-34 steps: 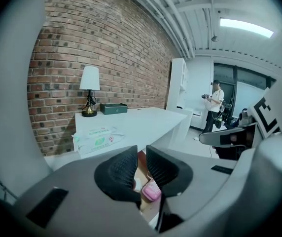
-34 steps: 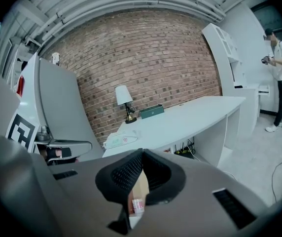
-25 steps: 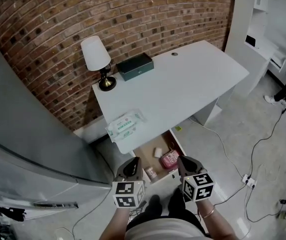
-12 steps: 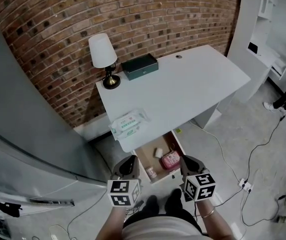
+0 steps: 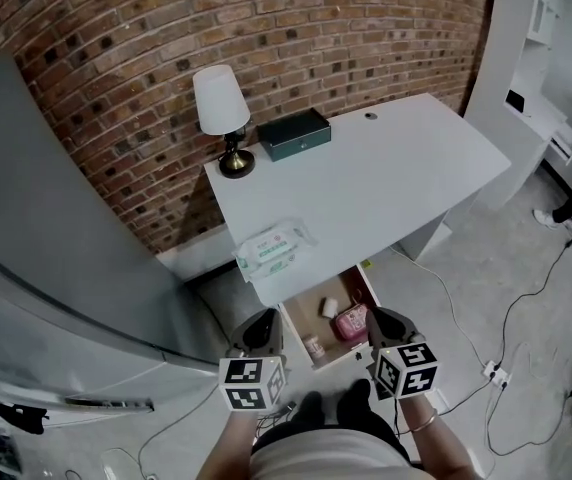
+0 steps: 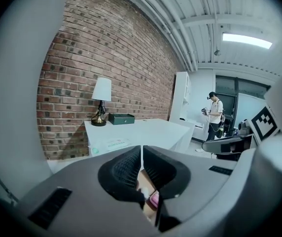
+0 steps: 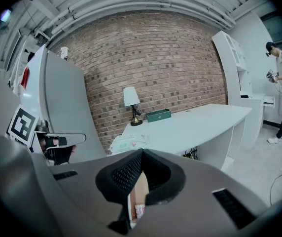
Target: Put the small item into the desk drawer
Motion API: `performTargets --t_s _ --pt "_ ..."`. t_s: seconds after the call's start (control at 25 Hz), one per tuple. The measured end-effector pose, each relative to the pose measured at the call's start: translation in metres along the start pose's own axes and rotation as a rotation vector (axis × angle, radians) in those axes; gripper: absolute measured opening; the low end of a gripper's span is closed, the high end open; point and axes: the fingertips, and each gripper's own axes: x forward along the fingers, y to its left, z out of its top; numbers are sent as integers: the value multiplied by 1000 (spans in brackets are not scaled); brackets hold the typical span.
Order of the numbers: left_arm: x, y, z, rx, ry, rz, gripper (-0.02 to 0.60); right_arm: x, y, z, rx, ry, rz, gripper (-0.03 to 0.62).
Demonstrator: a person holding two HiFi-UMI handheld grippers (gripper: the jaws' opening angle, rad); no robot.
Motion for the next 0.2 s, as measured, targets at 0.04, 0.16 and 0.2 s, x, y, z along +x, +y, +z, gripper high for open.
performTargets --t_s 0.04,0.16,0.2 --pt "2 2 1 1 -5 0 32 3 0 1 -3 -4 1 6" --pt "7 11 8 9 -18 3 32 18 2 9 -6 -21 11 6" --pt "9 16 11 13 -22 5 32 24 4 12 -6 -27 17 6"
